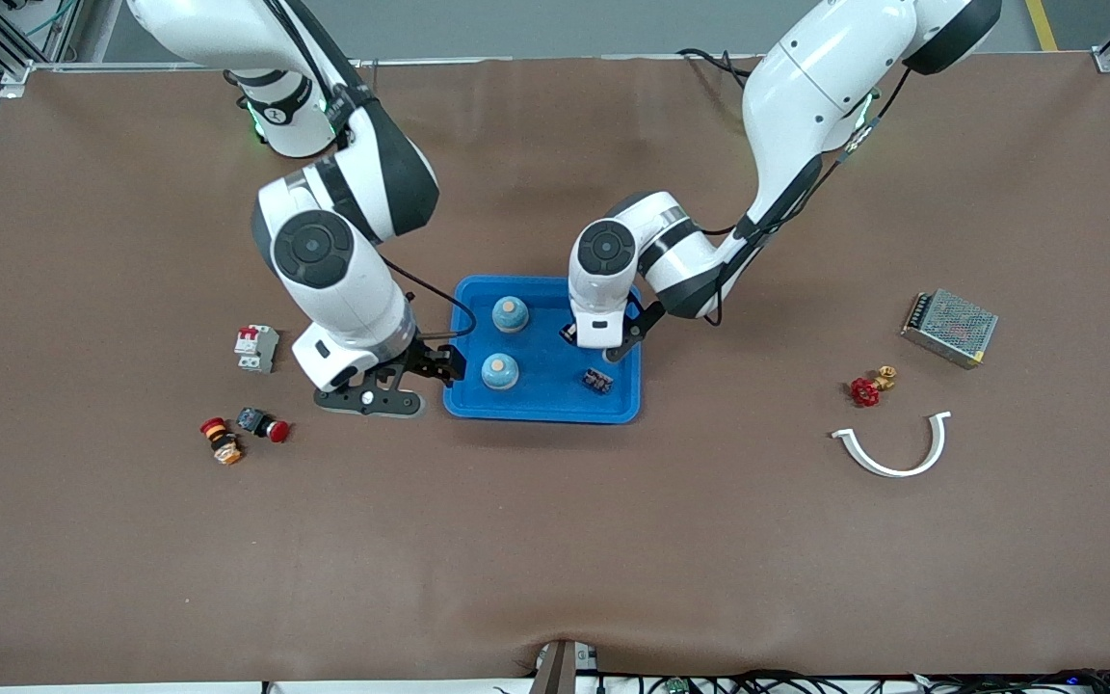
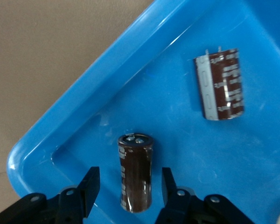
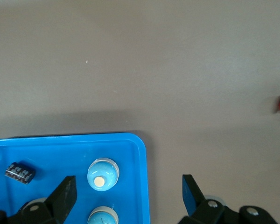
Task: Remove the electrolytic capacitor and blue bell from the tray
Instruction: 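Grasp a brown capacitor with the left gripper while the right gripper reaches a button, then carry the capacitor toward the valve while the right gripper grasps the blue button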
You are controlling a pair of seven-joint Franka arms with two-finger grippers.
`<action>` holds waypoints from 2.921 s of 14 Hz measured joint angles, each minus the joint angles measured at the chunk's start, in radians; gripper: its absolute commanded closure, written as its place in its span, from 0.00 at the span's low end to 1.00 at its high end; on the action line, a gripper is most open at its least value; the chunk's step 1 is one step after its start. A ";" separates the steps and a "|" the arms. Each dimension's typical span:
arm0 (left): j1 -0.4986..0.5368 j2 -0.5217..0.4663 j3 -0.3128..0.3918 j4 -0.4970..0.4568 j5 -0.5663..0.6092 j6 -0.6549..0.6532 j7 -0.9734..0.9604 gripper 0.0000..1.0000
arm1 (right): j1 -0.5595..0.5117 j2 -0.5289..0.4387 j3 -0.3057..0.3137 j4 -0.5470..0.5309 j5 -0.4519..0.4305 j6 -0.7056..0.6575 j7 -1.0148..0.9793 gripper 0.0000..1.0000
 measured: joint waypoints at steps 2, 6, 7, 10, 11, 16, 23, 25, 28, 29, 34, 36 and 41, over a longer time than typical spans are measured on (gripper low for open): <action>0.000 0.012 0.001 0.001 0.000 0.001 0.000 1.00 | 0.009 0.027 0.000 -0.001 0.000 0.015 0.000 0.00; 0.000 0.016 0.002 0.011 0.011 0.001 0.001 1.00 | 0.050 0.064 0.000 -0.016 0.000 0.039 0.022 0.00; 0.003 0.012 0.002 0.017 0.016 -0.005 0.007 1.00 | 0.062 0.067 0.000 -0.023 0.000 0.047 0.039 0.00; 0.021 -0.043 0.002 0.038 0.020 -0.103 0.089 1.00 | 0.094 0.083 0.000 -0.039 0.000 0.082 0.079 0.00; 0.033 -0.076 0.002 0.039 0.020 -0.140 0.124 1.00 | 0.100 0.095 0.000 -0.043 0.000 0.101 0.083 0.00; 0.137 -0.224 -0.008 0.026 0.020 -0.344 0.350 1.00 | 0.129 0.135 0.000 -0.105 0.000 0.234 0.112 0.00; 0.358 -0.313 -0.019 -0.133 0.020 -0.391 0.674 1.00 | 0.166 0.156 -0.001 -0.119 0.000 0.255 0.128 0.00; 0.403 -0.318 -0.019 -0.168 0.020 -0.391 0.731 1.00 | 0.166 0.171 -0.003 -0.127 0.000 0.289 0.128 0.00; 0.461 -0.321 -0.019 -0.206 0.039 -0.391 0.792 1.00 | 0.166 0.199 -0.005 -0.141 0.000 0.351 0.128 0.00; 0.481 -0.321 -0.019 -0.220 0.058 -0.390 0.803 1.00 | 0.166 0.209 -0.005 -0.142 0.000 0.362 0.128 0.00; 0.529 -0.321 -0.019 -0.292 0.118 -0.373 0.817 1.00 | 0.166 0.231 -0.005 -0.142 0.000 0.373 0.128 0.00; 0.559 -0.320 -0.019 -0.327 0.160 -0.335 0.817 1.00 | 0.167 0.235 -0.005 -0.143 0.000 0.375 0.128 0.00; 0.640 -0.288 -0.018 -0.383 0.223 -0.236 0.817 0.92 | 0.169 0.243 -0.005 -0.166 0.000 0.422 0.128 0.00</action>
